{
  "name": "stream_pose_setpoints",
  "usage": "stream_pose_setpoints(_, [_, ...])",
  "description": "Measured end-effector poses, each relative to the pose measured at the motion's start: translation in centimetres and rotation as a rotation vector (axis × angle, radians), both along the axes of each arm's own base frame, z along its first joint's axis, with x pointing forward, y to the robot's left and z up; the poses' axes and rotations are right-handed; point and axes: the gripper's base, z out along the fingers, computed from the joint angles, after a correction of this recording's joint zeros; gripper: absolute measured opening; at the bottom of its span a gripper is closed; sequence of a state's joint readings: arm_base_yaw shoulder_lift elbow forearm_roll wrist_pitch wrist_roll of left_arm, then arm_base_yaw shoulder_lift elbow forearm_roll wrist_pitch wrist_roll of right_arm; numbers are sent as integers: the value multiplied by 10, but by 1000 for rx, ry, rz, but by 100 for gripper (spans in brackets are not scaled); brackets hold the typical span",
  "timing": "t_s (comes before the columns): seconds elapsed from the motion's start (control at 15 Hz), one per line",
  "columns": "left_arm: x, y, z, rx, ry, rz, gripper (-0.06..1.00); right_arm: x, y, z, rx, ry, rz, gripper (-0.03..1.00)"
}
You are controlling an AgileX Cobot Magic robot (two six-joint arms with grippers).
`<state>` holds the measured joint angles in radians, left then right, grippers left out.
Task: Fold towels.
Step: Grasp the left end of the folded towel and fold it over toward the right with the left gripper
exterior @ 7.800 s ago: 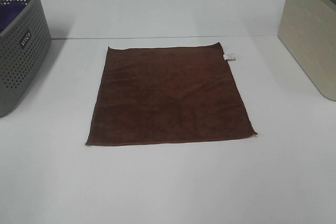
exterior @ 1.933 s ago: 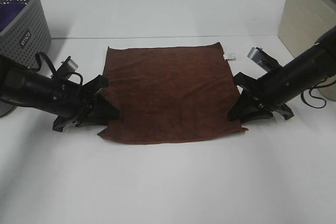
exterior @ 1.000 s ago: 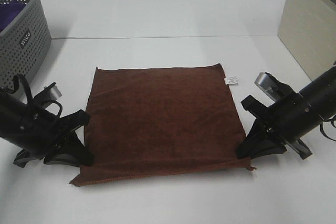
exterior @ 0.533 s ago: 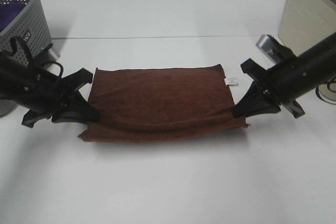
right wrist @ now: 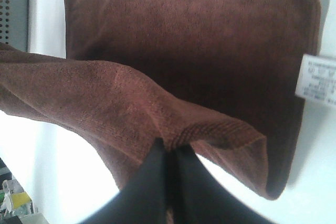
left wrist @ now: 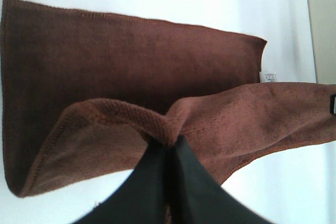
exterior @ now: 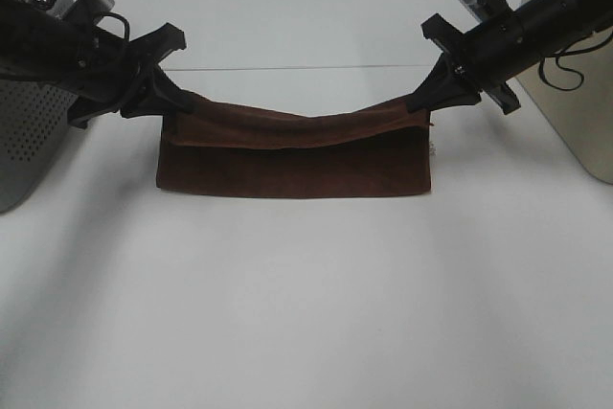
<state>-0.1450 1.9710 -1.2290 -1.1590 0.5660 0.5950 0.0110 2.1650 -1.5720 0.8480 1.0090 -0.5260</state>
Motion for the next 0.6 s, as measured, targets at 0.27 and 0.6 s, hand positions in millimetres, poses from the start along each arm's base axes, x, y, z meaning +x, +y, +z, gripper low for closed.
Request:
stream_pose_setpoints(0.27, [28,0,-20,42,-19,21,0,34,-2,-15,-28,-32,-2,0])
stream_pose_setpoints(0.6, [49,0,-47,69,-17,52,0,52,-3,-47,-56,-31,-21,0])
